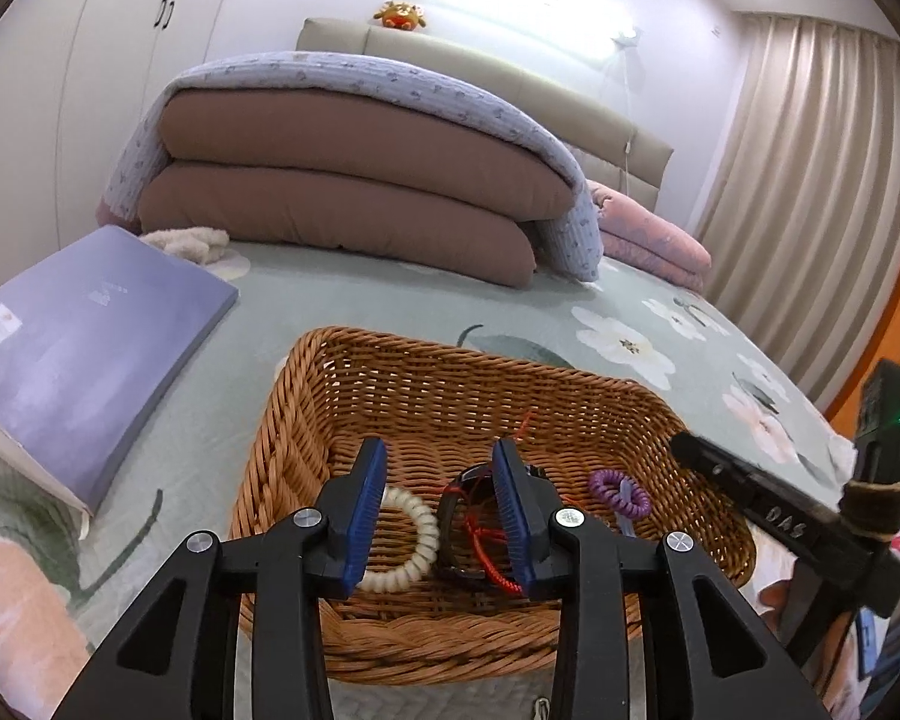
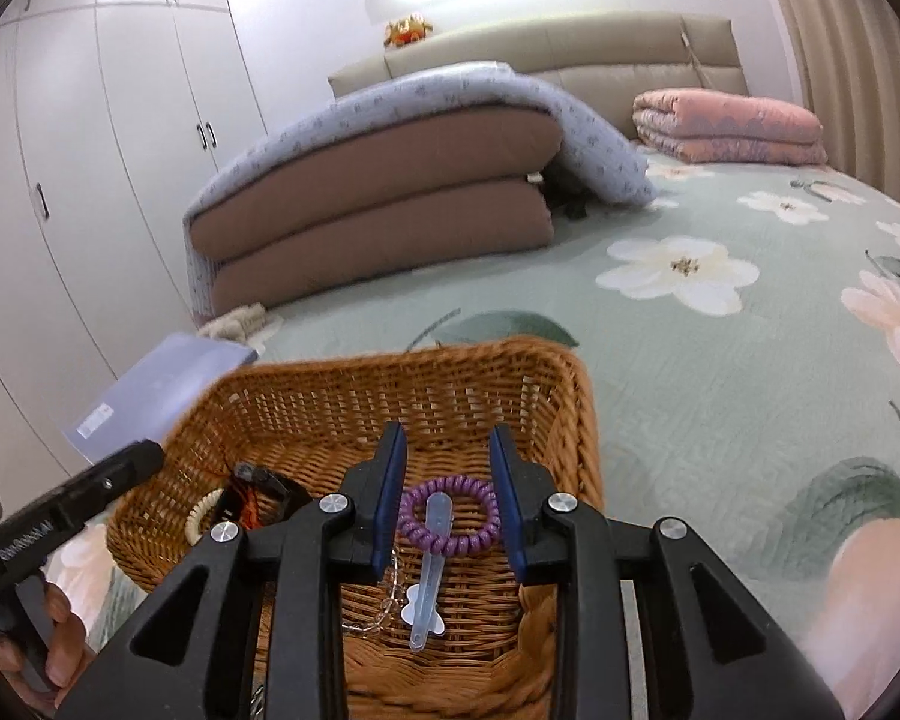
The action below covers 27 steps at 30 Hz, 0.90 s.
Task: Organize jewelry
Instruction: 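Carry both coiled hair ties into the basket and release them, then grasp the silver bead bracelet with the left tool while the right tool grasps a clear bracelet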
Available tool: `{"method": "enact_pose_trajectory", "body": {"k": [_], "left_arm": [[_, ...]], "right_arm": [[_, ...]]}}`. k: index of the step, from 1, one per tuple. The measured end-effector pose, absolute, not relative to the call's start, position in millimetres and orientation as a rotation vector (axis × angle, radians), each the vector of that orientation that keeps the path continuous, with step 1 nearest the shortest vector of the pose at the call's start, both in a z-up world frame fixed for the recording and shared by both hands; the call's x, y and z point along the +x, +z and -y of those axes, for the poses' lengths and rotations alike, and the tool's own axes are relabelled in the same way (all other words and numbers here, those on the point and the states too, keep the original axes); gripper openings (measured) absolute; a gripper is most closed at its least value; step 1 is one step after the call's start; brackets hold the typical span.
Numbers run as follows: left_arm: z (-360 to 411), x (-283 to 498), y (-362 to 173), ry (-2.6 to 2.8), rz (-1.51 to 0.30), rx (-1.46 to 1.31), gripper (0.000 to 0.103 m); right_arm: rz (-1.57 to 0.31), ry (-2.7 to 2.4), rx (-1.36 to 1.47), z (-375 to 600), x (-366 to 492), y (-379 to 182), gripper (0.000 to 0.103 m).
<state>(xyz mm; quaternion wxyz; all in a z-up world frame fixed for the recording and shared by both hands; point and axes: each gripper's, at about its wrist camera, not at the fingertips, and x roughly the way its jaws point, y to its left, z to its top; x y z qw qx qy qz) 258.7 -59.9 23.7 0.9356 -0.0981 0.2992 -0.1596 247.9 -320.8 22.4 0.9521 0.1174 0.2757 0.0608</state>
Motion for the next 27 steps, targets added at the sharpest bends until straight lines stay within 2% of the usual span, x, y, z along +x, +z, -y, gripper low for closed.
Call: {"method": "enact_pose_trajectory", "body": {"k": [8,15,22,27], "left_arm": [[62,216,46,-0.328,-0.529,-0.141,0.038],[57,151,68,-0.423,-0.499,-0.163,0.038],[32,76,33,-0.430,-0.599,-0.163,0.038],[17,63,-13,-0.454,-0.712,-0.220,0.038]], "right_arm": [[-0.465,0.090,0.252,337,187,57,0.031],[-0.562,0.072,0.210,336,136,43,0.031],[-0.645,0.156,0.157,315,81,15,0.031],[-0.680,0.243,0.141,298,63,-5,0.031]]}}
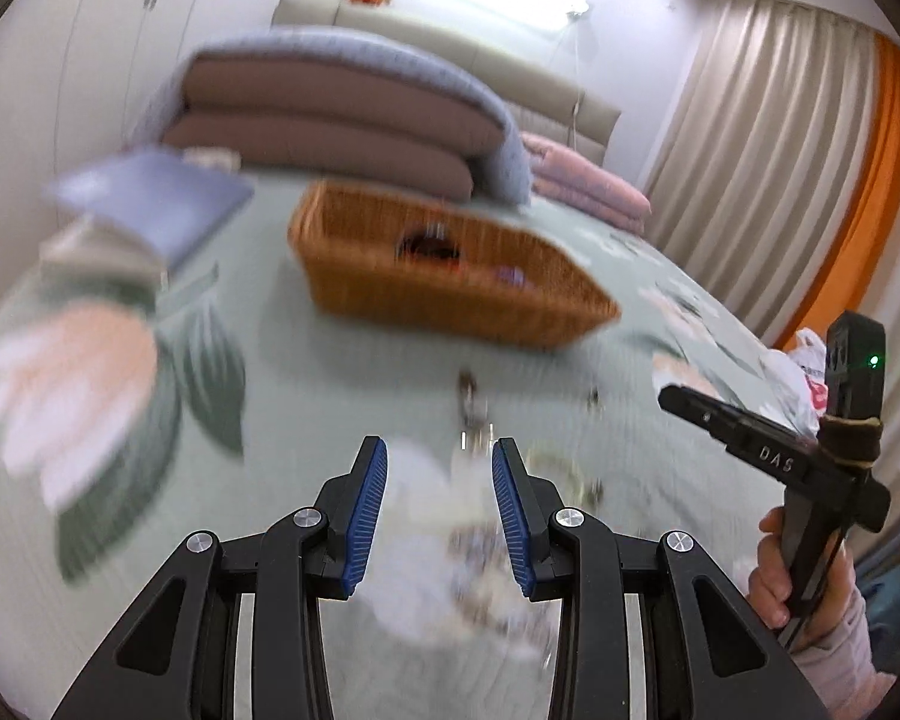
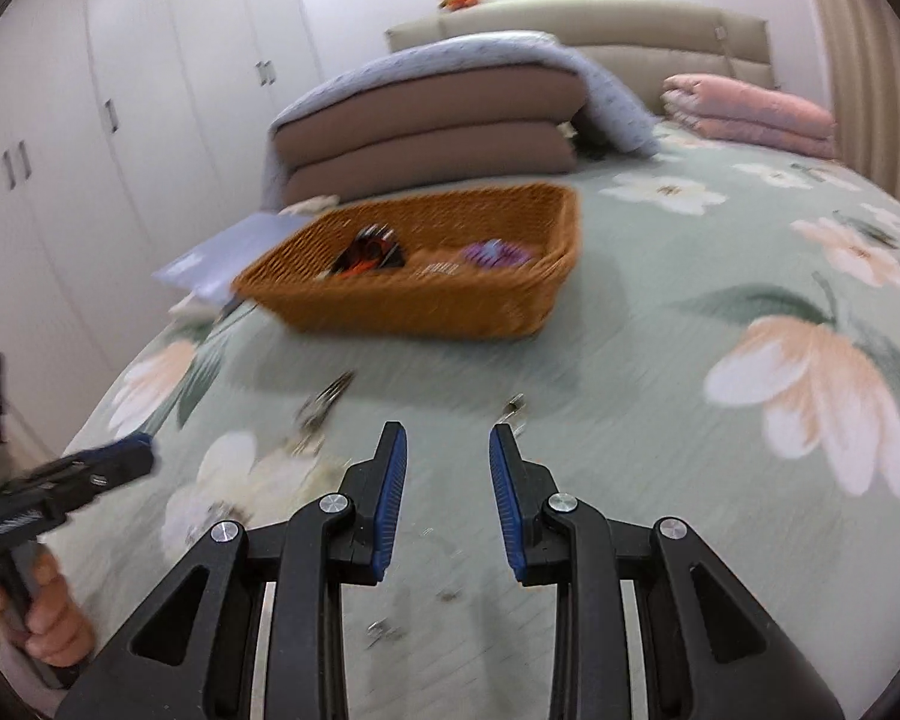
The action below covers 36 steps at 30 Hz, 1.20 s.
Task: Organize jewelry
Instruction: 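Grasp the silver bead bracelet with the left tool while the right tool grasps a clear bracelet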
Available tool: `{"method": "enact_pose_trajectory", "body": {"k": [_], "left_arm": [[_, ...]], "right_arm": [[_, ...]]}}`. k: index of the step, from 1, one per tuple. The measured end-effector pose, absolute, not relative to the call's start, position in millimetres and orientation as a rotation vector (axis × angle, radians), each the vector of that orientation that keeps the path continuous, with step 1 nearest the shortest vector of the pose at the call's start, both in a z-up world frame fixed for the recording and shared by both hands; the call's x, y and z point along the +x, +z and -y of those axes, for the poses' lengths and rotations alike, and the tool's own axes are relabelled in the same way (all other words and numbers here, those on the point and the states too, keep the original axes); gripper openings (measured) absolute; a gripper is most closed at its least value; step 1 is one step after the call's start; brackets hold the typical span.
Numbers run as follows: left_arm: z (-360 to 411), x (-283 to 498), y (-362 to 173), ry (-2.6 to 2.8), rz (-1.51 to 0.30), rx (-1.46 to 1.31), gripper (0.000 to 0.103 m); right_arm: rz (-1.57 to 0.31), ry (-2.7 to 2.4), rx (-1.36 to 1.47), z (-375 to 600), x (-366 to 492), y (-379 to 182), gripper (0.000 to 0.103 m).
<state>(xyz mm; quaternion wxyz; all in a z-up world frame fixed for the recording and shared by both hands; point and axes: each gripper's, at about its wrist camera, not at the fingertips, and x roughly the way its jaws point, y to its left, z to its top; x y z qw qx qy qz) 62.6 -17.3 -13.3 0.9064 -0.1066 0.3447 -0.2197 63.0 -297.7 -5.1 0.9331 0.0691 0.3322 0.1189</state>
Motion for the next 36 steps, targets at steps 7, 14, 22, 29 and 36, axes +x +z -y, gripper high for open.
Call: {"method": "enact_pose_trajectory", "body": {"k": [7,14,22,29,36], "left_arm": [[26,67,-34,-0.538,-0.823,-0.198,0.038],[43,57,-37,-0.579,-0.857,-0.076,0.038],[45,57,-44,-0.555,-0.896,-0.022,0.037],[66,53,-46,-0.471,-0.876,0.111,0.037],[77,48,-46,-0.456,-0.858,0.174,0.009]], "right_arm": [[-0.681,0.294,0.098,281,63,-9,0.031],[-0.751,0.331,0.053,257,80,-17,0.031],[-0.817,0.314,-0.026,235,92,-32,0.031],[-0.871,0.299,-0.033,235,97,-45,0.031],[-0.859,0.307,-0.143,215,92,-48,0.013]]}}
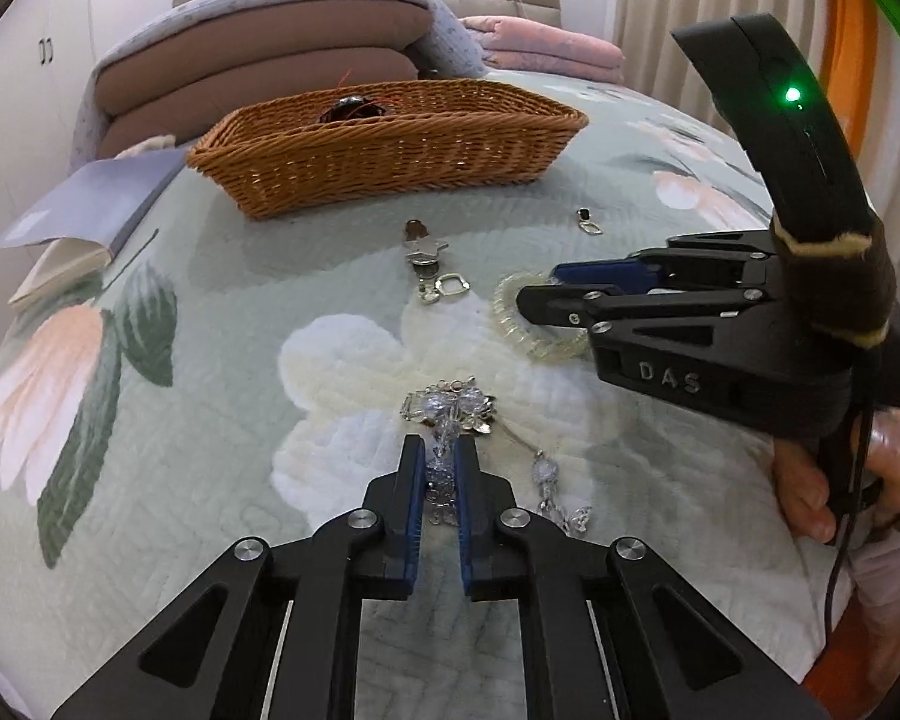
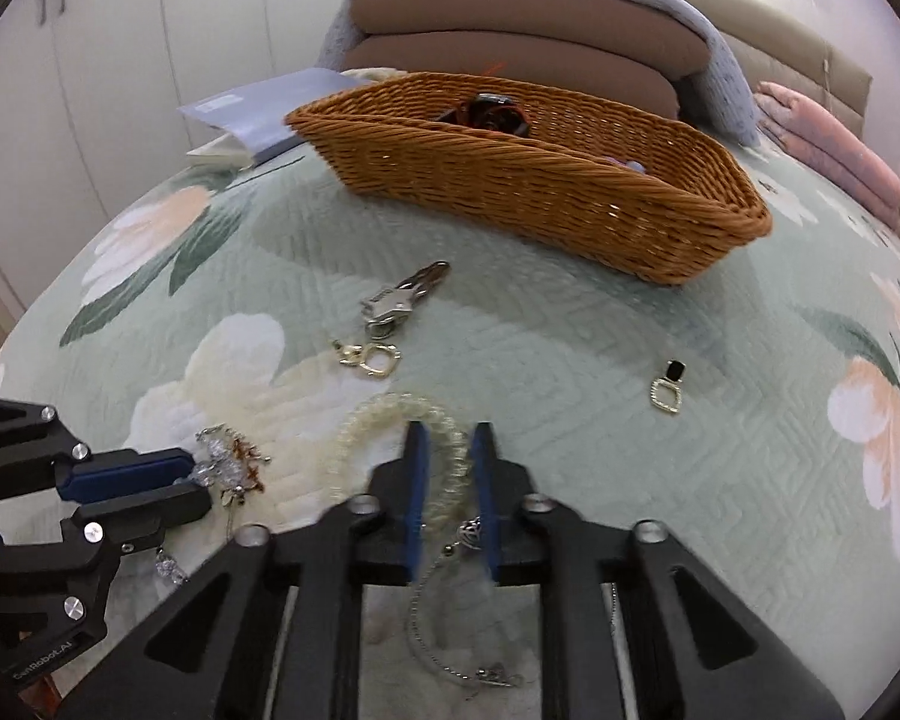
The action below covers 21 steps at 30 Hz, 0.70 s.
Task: Organize jewelry
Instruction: 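Grasp the silver bead bracelet with the left tool while the right tool grasps a clear bracelet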
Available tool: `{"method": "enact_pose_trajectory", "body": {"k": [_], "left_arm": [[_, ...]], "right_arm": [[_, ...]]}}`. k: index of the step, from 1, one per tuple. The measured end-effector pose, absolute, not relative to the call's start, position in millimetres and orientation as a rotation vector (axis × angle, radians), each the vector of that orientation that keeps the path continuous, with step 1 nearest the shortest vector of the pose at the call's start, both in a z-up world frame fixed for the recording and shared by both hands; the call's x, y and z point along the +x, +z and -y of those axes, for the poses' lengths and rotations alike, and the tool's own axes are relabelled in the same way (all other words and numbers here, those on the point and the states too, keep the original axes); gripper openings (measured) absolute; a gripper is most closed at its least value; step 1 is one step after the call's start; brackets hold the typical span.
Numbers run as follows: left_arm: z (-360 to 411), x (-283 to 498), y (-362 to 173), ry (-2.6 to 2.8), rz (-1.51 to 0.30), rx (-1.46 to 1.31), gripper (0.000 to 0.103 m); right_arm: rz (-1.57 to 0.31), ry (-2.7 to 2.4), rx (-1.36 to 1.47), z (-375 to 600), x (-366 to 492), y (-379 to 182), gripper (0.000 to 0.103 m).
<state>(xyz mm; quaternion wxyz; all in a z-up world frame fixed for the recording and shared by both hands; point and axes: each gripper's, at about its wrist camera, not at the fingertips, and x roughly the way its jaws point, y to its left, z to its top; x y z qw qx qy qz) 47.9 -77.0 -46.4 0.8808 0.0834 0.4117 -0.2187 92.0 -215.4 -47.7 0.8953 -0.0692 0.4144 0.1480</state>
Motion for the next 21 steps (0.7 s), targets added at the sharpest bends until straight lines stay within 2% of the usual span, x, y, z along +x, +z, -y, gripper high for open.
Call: {"method": "enact_pose_trajectory", "body": {"k": [8,21], "left_arm": [[61,51,-40,-0.537,-0.854,0.059,0.009],[28,47,-13,-0.583,-0.722,-0.135,0.009]], "right_arm": [[-0.810,0.330,-0.113,219,85,-40,0.011],[-0.685,0.328,0.003,242,73,-17,0.011]]}}
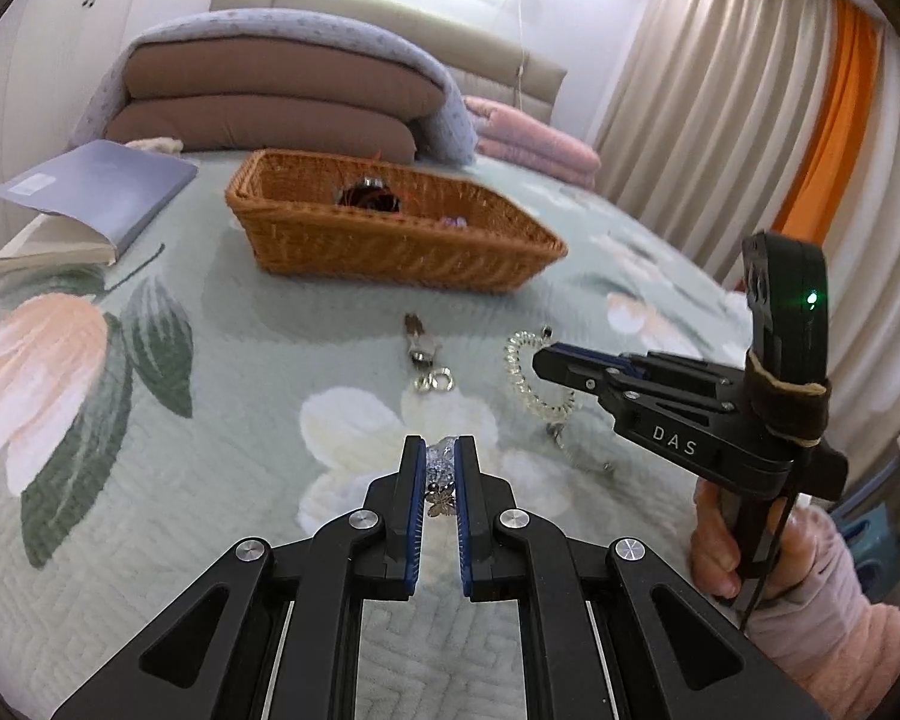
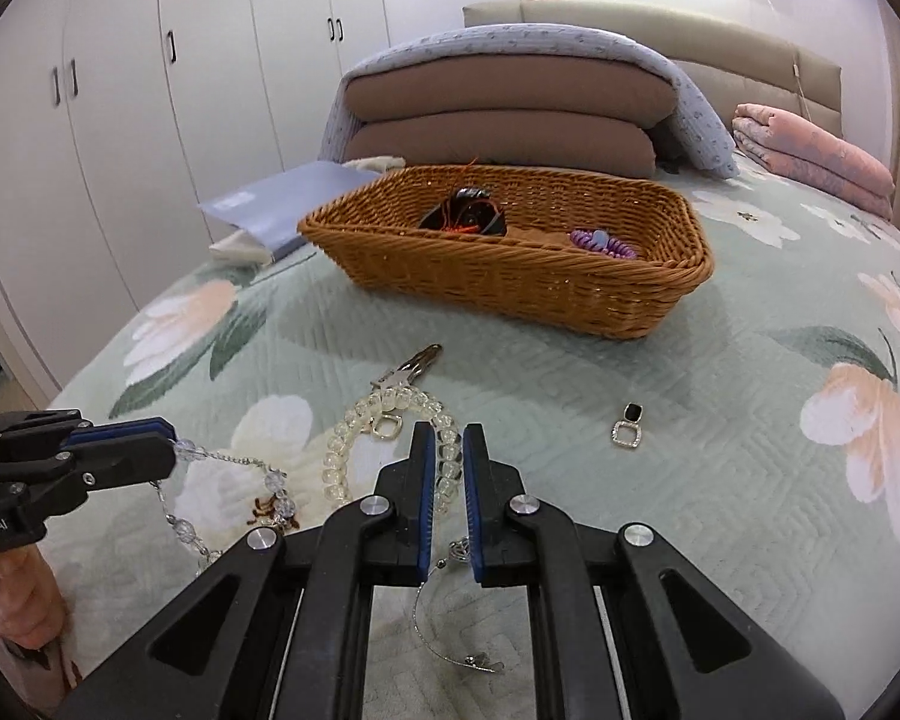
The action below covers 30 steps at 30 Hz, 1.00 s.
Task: Organize jewelry
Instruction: 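Carry the silver and clear bead bracelets over the basket and release both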
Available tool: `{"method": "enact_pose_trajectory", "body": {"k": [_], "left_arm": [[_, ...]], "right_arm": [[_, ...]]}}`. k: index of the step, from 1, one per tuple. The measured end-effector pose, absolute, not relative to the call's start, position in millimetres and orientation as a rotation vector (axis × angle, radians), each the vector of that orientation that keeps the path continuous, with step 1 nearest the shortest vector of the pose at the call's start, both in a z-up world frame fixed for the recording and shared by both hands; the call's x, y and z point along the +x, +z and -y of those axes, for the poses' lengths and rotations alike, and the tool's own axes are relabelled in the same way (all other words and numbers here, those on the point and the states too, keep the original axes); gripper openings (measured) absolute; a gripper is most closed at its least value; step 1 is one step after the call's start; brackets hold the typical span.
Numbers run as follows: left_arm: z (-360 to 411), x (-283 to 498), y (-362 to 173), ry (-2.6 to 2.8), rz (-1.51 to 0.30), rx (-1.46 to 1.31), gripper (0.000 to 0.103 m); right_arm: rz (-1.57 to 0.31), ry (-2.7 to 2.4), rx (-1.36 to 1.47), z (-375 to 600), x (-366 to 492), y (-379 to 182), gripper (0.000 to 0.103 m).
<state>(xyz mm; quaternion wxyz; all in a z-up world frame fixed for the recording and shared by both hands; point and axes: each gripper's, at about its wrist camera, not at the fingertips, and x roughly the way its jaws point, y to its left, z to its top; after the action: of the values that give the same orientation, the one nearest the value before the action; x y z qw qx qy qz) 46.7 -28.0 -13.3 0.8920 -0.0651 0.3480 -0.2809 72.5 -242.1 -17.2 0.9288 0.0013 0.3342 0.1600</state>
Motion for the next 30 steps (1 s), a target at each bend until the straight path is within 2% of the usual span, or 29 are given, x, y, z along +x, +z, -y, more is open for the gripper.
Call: {"method": "enact_pose_trajectory", "body": {"k": [18,30], "left_arm": [[36,41,14,-0.625,-0.620,-0.185,0.009],[65,61,64,-0.624,-0.560,-0.150,0.009]], "right_arm": [[-0.624,0.334,0.065,257,67,-2,0.011],[-0.571,0.306,0.178,295,64,21,0.011]]}}
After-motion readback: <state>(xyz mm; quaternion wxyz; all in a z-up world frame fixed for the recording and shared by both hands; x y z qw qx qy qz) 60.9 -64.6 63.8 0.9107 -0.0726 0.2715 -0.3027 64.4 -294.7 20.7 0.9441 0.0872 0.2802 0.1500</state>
